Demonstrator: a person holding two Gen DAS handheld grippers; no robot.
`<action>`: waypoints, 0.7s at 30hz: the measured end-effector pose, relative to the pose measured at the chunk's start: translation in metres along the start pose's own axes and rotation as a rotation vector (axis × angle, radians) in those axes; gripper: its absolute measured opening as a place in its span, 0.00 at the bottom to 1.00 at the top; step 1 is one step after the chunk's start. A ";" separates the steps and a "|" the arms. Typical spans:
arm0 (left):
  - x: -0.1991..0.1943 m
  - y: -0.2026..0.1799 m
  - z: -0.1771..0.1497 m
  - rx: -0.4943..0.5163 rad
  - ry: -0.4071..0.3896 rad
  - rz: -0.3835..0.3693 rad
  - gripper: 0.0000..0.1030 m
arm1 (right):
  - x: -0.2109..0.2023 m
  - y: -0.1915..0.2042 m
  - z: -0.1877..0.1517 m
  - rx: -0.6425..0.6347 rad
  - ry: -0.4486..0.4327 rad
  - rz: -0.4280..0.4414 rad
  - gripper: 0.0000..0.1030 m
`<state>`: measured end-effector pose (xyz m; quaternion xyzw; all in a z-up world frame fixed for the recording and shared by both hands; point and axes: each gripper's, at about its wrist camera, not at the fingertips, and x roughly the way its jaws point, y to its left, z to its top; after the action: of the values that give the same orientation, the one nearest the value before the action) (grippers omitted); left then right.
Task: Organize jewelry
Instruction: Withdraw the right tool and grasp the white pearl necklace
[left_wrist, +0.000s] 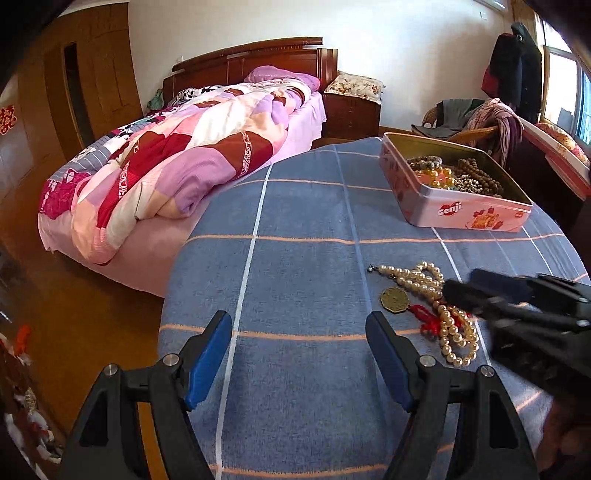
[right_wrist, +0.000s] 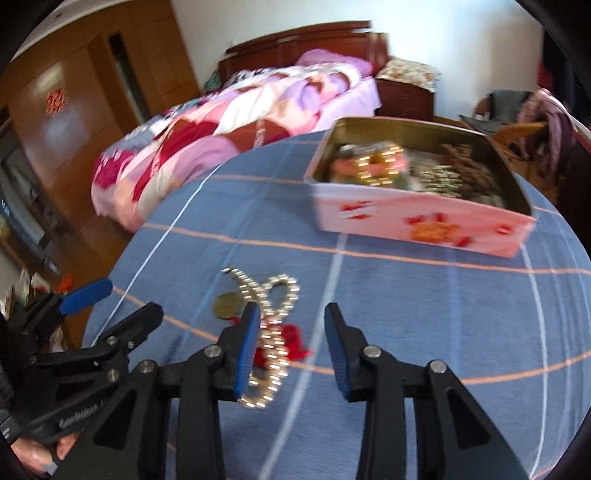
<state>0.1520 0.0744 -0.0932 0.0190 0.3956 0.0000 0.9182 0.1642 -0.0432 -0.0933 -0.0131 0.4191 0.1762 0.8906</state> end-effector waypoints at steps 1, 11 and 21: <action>-0.001 0.000 0.000 0.002 -0.003 0.000 0.73 | 0.005 0.004 0.000 -0.014 0.017 -0.009 0.39; -0.001 -0.002 -0.003 -0.001 0.014 -0.046 0.73 | -0.007 -0.010 -0.004 0.015 -0.022 0.026 0.16; 0.008 -0.037 -0.002 0.042 0.057 -0.188 0.73 | -0.043 -0.070 -0.005 0.174 -0.105 -0.029 0.09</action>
<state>0.1552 0.0374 -0.1014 0.0011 0.4217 -0.0937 0.9019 0.1584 -0.1227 -0.0728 0.0674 0.3853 0.1267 0.9116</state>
